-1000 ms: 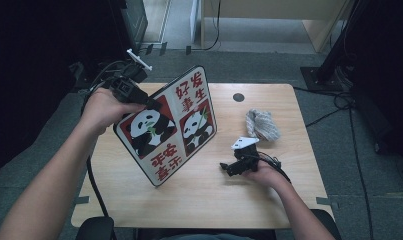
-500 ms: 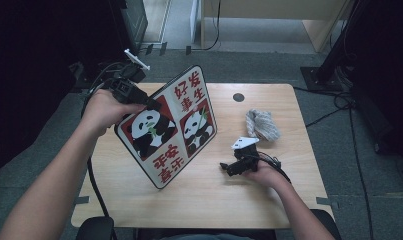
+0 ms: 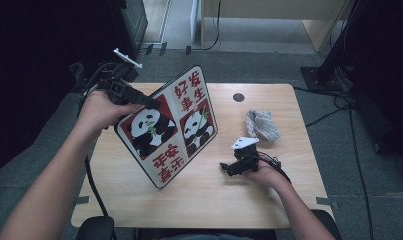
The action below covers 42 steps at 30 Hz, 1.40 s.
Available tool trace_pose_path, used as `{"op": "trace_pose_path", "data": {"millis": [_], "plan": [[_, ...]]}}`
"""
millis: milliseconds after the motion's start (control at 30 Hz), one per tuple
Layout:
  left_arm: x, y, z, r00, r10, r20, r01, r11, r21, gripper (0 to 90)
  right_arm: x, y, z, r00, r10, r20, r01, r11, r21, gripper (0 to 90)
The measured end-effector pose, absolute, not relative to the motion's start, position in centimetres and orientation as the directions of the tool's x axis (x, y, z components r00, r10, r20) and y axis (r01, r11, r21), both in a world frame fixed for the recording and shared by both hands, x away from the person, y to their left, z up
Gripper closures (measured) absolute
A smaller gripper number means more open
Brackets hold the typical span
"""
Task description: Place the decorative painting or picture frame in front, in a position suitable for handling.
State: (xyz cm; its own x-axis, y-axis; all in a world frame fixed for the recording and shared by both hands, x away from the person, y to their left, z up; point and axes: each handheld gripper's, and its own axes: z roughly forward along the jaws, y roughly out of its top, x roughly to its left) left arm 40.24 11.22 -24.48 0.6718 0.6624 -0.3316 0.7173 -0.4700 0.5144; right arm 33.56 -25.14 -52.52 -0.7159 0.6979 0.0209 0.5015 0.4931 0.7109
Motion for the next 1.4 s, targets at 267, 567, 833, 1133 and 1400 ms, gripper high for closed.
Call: {"op": "trace_pose_path", "data": {"millis": [267, 567, 833, 1133, 1400], "plan": [[38.7, 13.0, -24.7, 0.699, 0.654, -0.29, 0.67, -0.456, 0.586, 47.4, 33.5, -25.2, -52.5, -0.714, 0.7, 0.021, 0.503, 0.492, 0.71, 0.0], [36.9, 14.7, -25.3, 0.721, 0.642, -0.262, 0.618, -0.424, 0.663, 42.1, 33.5, -25.2, -52.5, -0.714, 0.699, 0.021, 0.503, 0.493, 0.71, 0.0], [35.0, 15.5, -26.0, 0.739, 0.634, -0.229, 0.578, -0.422, 0.698, 40.5, 33.5, -25.2, -52.5, -0.714, 0.7, 0.021, 0.504, 0.492, 0.71, 0.0], [33.0, 16.9, -27.3, 0.729, 0.646, -0.225, 0.564, -0.381, 0.732, 38.7, 33.5, -25.1, -52.5, -0.71, 0.704, 0.02, 0.506, 0.49, 0.71, 0.0], [31.8, 17.8, -29.3, 0.715, 0.657, -0.24, 0.571, -0.351, 0.742, 38.6, 33.5, -24.9, -52.5, -0.7, 0.713, 0.023, 0.514, 0.482, 0.71, 0.0]]}}
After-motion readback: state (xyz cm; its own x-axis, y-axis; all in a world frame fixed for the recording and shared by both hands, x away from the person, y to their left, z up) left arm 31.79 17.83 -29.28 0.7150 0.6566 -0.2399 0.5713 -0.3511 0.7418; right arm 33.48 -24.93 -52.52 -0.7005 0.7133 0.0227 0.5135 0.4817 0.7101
